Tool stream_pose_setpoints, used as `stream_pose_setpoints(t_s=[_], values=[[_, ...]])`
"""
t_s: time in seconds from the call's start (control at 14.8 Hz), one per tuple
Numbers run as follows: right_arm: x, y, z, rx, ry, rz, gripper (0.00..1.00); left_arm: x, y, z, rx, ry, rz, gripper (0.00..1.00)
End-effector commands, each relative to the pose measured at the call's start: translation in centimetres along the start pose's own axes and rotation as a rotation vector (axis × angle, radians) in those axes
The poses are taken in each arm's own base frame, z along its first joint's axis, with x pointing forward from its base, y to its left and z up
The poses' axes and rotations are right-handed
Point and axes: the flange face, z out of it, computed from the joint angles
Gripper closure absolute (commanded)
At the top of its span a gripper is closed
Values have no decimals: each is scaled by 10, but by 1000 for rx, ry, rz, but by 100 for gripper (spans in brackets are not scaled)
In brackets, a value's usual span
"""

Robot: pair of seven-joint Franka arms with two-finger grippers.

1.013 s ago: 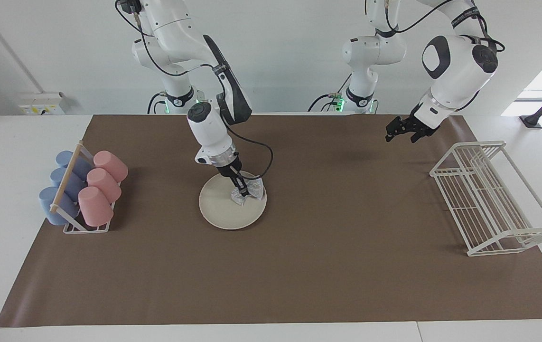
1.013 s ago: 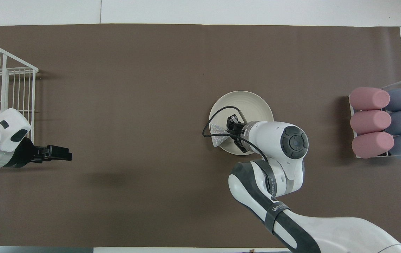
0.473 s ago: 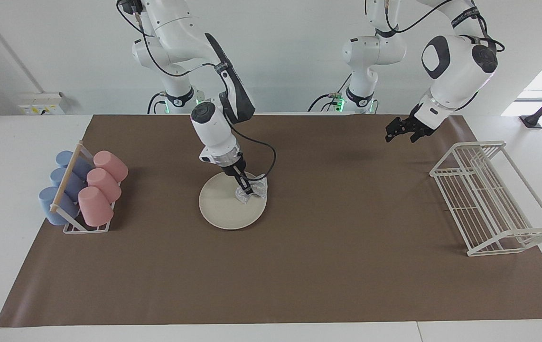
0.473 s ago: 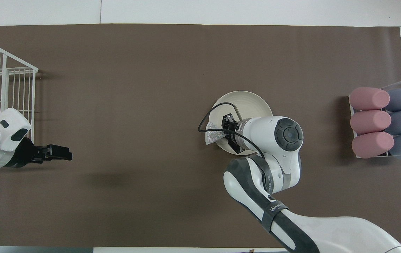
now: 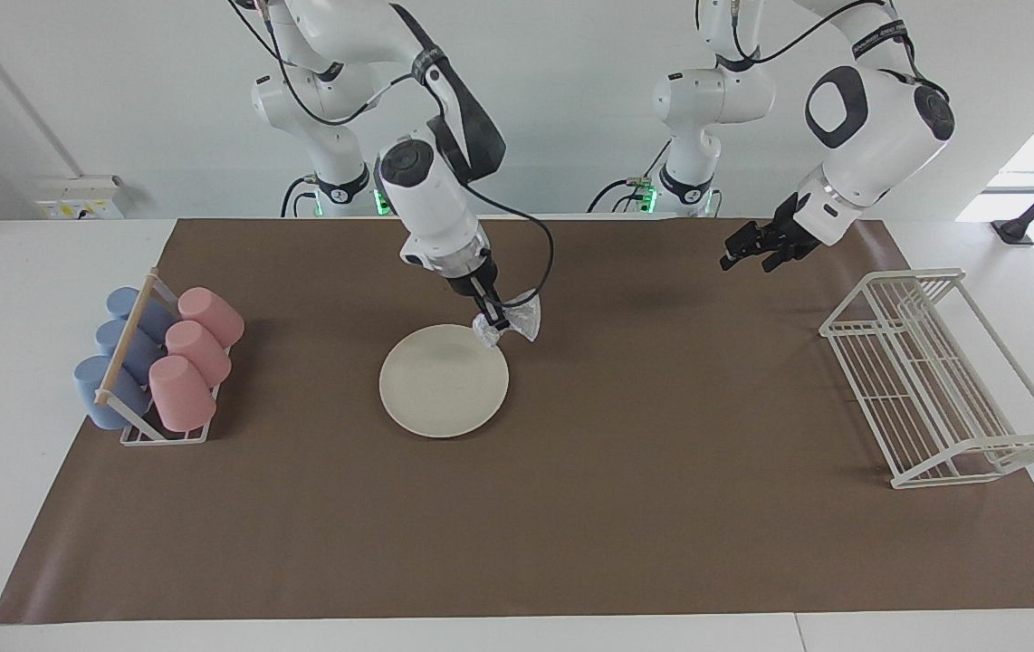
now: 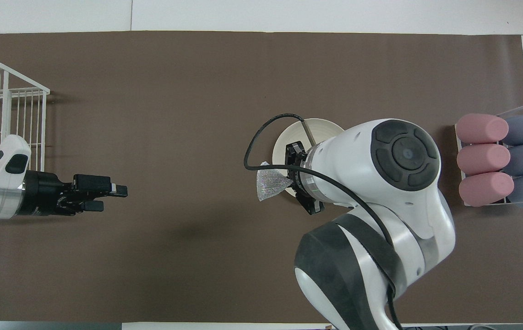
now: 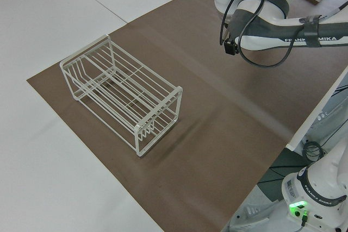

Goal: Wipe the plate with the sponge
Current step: 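Bring the sponge to the left gripper while the left gripper reaches out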

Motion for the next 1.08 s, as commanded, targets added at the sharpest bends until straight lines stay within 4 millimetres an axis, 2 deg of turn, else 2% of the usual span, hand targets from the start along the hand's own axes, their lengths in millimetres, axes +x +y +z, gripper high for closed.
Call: stream_pose_setpoints(t_s=[0.0,0.07,0.14,0.34,0.47,0.54,0.61,0.81,1.01], values=[[-16,0,-43,10,16,104,100,-7,20,1,-195,-55,-44,0],[-28,5,-47,11,15,133,100,-10,27,4,-256,-70,-56,0],[-59,14,-42,11,12,137,100,-14,30,9,-308,-81,-70,0],[-109,35,-30,28,73,162,100,-23,50,18,-505,-115,-120,0],[-136,41,-23,52,52,179,100,-31,61,34,-535,-154,-122,0],[-140,43,-15,42,57,178,100,-37,71,48,-541,-178,-117,0],[-138,43,-15,43,73,175,100,-43,77,63,-540,-188,-120,0],[-138,42,-15,47,82,172,100,-47,77,70,-547,-206,-133,0],[-137,42,-16,48,81,173,100,-55,92,84,-544,-221,-154,5]])
